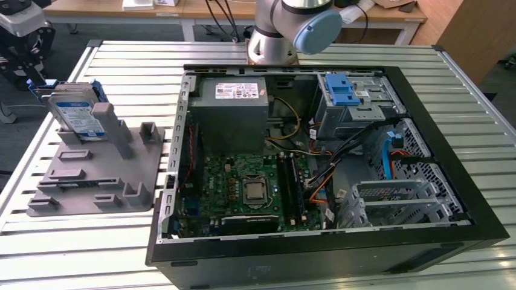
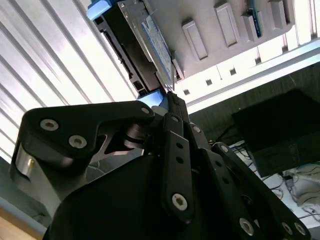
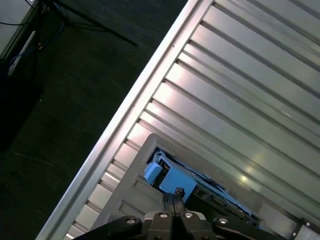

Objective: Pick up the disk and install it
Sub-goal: 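Pick up the disk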

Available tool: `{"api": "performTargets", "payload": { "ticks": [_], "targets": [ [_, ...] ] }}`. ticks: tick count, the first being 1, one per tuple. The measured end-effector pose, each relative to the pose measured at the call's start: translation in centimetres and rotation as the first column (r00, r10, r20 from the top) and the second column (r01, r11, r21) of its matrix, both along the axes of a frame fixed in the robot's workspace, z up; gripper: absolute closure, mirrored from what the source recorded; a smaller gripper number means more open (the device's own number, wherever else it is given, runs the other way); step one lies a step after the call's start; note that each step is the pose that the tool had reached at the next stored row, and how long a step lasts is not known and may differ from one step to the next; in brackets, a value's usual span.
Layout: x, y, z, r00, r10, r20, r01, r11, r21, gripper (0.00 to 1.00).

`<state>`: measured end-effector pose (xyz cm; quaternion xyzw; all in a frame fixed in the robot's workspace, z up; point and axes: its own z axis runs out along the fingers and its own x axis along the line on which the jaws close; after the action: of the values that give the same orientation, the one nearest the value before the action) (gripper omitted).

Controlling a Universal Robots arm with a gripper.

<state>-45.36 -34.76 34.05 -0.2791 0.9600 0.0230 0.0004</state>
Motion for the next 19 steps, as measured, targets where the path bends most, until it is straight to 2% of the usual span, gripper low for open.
{"api": "performTargets", "payload": {
  "ticks": [3,4,8,19],
  "targets": [
    [0.00,0.00,-0.01,0.9986,0.054,0.0001,-0.054,0.9986,0.0001,0.89],
    [0.00,0.00,-0.01,0.9985,0.055,0.0000,-0.055,0.9985,0.0000,0.89],
    [0.01,0.00,-0.04,1.0000,-0.005,-0.0001,0.005,1.0000,-0.0001,0.89],
    [0.00,0.00,-0.04,1.0000,-0.006,0.0000,0.006,1.0000,-0.0001,0.89]
  ]
}}
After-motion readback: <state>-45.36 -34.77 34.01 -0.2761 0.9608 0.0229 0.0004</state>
